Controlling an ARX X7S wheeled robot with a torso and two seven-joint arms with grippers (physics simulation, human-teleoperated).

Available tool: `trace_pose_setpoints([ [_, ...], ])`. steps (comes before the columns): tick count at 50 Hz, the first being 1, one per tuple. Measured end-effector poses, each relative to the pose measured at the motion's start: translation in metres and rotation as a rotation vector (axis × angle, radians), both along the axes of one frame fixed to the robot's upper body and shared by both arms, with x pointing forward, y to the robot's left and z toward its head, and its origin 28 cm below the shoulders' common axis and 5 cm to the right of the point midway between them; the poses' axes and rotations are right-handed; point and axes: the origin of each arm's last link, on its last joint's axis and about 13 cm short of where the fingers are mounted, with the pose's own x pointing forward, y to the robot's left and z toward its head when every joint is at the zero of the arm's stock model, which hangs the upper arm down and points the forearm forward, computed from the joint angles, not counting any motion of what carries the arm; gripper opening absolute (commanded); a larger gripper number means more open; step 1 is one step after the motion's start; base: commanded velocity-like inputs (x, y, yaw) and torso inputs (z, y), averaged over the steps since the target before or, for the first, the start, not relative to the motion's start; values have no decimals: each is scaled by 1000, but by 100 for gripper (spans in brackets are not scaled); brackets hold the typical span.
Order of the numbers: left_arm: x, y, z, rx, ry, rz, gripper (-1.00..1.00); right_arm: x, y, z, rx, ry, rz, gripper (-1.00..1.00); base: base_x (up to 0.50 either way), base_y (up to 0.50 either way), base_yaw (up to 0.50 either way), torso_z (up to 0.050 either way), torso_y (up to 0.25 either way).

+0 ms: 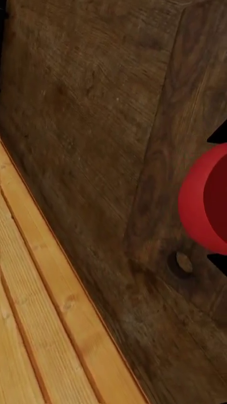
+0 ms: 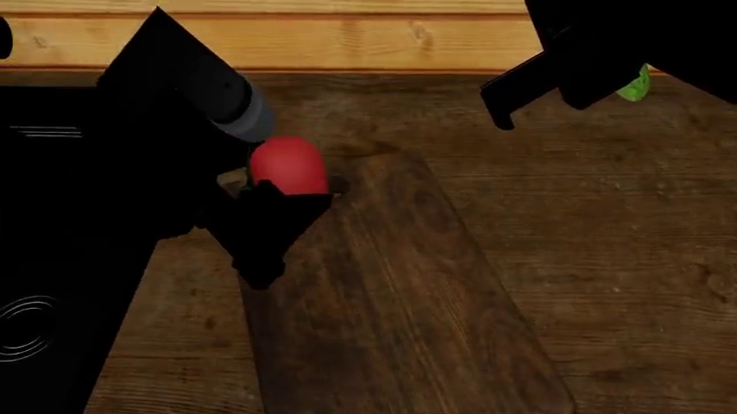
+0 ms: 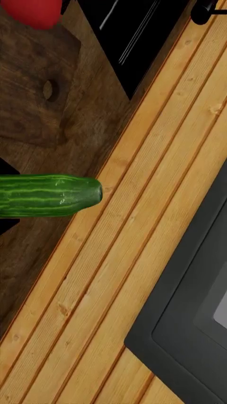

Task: Pick the vegetables from the sink and place them on the cutting board.

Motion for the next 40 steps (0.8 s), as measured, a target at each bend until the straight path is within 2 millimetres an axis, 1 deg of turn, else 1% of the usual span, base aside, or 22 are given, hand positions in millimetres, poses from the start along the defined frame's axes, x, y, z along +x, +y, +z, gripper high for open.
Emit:
trace_pose_setpoints([
  [26, 4, -3, -16, 23, 39, 0, -100, 0, 0, 0, 5, 3, 0, -100, 0, 0, 0, 0, 0],
  [40, 2, -3, -24, 33, 65, 0, -100, 0, 0, -1, 6, 6, 2, -100, 0, 0, 0, 0, 1],
])
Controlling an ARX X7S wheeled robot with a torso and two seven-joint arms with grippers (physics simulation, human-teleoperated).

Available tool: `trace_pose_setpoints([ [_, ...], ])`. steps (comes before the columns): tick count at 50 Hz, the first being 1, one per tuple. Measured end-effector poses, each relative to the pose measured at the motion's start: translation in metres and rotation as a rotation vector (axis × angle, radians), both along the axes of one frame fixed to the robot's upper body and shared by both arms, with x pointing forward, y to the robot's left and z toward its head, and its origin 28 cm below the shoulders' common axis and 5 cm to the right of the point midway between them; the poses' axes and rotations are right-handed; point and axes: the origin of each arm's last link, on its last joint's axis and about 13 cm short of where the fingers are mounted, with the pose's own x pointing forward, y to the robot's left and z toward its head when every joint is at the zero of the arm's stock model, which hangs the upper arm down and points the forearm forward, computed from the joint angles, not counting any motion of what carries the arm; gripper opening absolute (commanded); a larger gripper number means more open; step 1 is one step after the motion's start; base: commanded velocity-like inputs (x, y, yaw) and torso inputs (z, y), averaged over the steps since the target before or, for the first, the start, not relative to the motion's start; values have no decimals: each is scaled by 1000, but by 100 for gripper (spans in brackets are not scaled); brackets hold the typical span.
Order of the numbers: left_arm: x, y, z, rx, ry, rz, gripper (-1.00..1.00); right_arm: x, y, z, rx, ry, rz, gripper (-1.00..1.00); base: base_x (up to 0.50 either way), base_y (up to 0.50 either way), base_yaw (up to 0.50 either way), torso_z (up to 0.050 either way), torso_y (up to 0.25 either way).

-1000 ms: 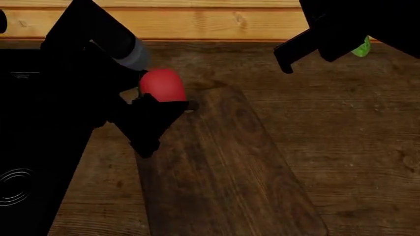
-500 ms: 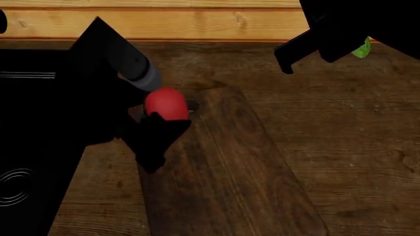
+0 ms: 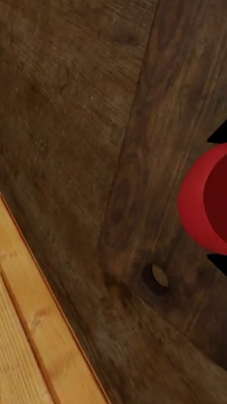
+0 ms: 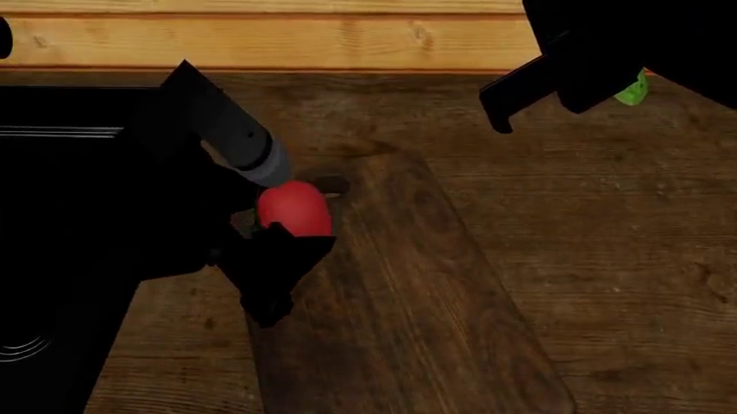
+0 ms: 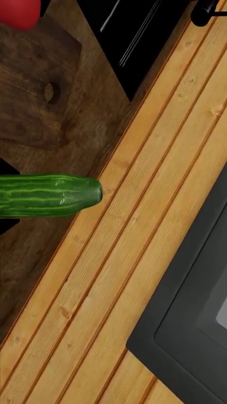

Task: Pick the vegetables from the sink and place them on the cutting board.

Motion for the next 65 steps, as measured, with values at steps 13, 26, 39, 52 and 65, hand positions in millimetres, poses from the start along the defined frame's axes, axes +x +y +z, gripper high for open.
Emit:
trace_pose_setpoints([
  [13, -4, 0, -7, 7, 23, -6, -100, 0, 1, 0, 3, 1, 4, -100, 0, 0, 0, 0, 1],
  [26, -6, -1, -12, 17, 39, -15, -100, -1, 1, 0, 6, 2, 7, -100, 0, 0, 0, 0, 0],
  [39, -7, -1, -15, 35, 47, -23, -100, -1, 1, -1, 8, 3, 8, -100, 0, 0, 0, 1, 1],
  [52, -8, -2, -16, 41, 48, -26, 100, -1, 1, -1, 9, 5, 11, -100, 0, 0, 0, 0, 0],
  [65, -8, -2, -16, 40, 46, -28, 100, -1, 1, -1, 9, 7, 12, -100, 0, 0, 0, 0, 1],
])
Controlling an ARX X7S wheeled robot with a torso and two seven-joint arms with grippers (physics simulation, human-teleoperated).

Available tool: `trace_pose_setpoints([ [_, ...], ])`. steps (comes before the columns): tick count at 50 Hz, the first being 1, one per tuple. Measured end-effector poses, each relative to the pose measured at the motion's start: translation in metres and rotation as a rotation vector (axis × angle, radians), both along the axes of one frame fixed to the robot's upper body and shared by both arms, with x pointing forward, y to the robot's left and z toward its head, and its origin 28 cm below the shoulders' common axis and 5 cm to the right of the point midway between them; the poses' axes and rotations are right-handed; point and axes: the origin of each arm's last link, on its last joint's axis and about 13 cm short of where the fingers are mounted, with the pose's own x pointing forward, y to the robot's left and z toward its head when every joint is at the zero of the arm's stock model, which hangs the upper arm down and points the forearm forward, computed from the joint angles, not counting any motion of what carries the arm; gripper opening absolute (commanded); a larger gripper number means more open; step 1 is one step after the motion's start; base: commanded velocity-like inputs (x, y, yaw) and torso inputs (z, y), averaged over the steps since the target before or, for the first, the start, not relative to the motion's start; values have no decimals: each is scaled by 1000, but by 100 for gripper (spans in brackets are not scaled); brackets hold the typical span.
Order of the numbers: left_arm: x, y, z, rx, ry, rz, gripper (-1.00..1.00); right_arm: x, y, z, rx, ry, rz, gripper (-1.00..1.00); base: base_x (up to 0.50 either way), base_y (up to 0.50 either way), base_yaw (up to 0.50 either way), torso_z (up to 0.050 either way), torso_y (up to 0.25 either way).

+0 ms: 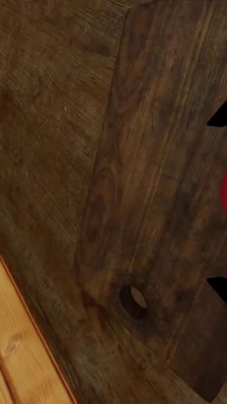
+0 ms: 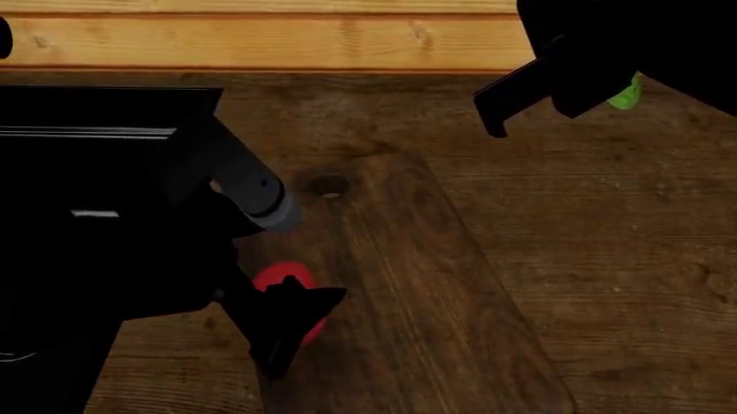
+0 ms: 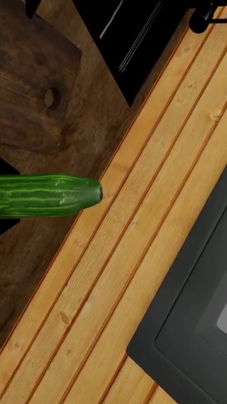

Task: Pick the vegetables from the sink and place them on the cutting board.

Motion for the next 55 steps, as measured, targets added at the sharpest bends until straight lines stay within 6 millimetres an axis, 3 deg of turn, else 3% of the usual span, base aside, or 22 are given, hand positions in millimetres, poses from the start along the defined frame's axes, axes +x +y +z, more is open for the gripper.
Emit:
trace_pose_setpoints([
  [7, 1, 0, 4, -11, -13, 3, 100, 0, 0, 0, 0, 0, 1, -100, 0, 0, 0, 0, 0],
  [20, 2, 3, 35, -78, -121, 39, 100, 2, 2, -1, -12, 33, 4, -100, 0, 0, 0, 0, 0],
  [33, -1, 18, 60, -132, -241, 145, 100, 17, 7, -15, -59, 220, 71, -100, 0, 0, 0, 0, 0],
  [55, -11, 41, 78, -221, -387, 327, 100, 45, 18, -3, -70, 537, 207, -100, 0, 0, 0, 0, 0],
])
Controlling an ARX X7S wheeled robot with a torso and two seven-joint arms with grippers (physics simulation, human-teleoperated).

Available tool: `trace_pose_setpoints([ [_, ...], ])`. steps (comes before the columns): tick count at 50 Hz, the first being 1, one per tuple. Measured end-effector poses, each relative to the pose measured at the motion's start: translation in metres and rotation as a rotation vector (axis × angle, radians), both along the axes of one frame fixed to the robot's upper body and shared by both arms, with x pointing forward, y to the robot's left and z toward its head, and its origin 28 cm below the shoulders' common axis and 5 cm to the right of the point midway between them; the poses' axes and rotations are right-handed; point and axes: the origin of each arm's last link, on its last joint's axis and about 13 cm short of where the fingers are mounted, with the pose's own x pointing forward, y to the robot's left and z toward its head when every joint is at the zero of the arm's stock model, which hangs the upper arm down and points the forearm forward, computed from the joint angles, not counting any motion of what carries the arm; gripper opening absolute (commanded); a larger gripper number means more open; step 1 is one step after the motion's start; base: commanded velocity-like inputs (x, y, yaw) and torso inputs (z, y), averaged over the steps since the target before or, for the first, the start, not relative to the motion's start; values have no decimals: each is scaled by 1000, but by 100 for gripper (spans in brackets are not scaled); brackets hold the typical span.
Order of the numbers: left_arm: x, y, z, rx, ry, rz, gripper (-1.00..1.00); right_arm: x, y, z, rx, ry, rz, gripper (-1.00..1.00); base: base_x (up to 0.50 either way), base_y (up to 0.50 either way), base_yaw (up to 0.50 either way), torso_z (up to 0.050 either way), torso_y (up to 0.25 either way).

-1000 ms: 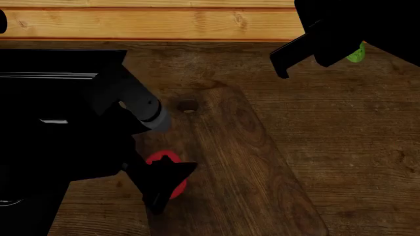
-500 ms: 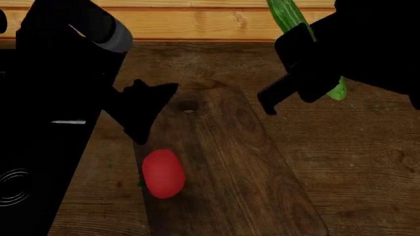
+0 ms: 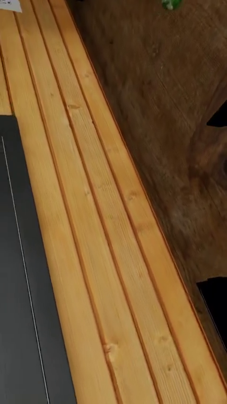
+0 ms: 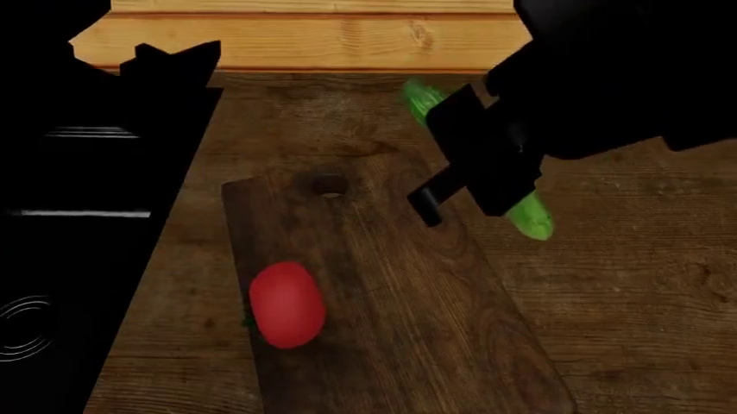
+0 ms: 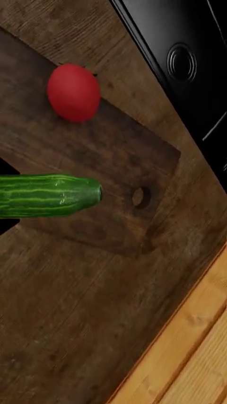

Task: Pick the vegetables from the sink and place them on the cutting board.

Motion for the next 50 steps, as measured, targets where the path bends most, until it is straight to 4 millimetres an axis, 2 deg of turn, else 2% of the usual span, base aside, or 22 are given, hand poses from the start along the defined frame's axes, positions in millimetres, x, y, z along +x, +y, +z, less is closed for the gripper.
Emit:
trace_pose_setpoints([
  [16, -3, 7, 5, -25, -37, 46, 100, -8, 7, 0, -42, 87, 122, -100, 0, 0, 0, 0, 0],
  [26, -3, 8, 5, -29, -39, 54, 100, -2, 12, -7, -33, 104, 130, -100, 0, 0, 0, 0, 0],
  [50, -3, 9, 1, -26, -35, 61, 100, 10, 23, -46, -47, 168, 139, -100, 0, 0, 0, 0, 0],
])
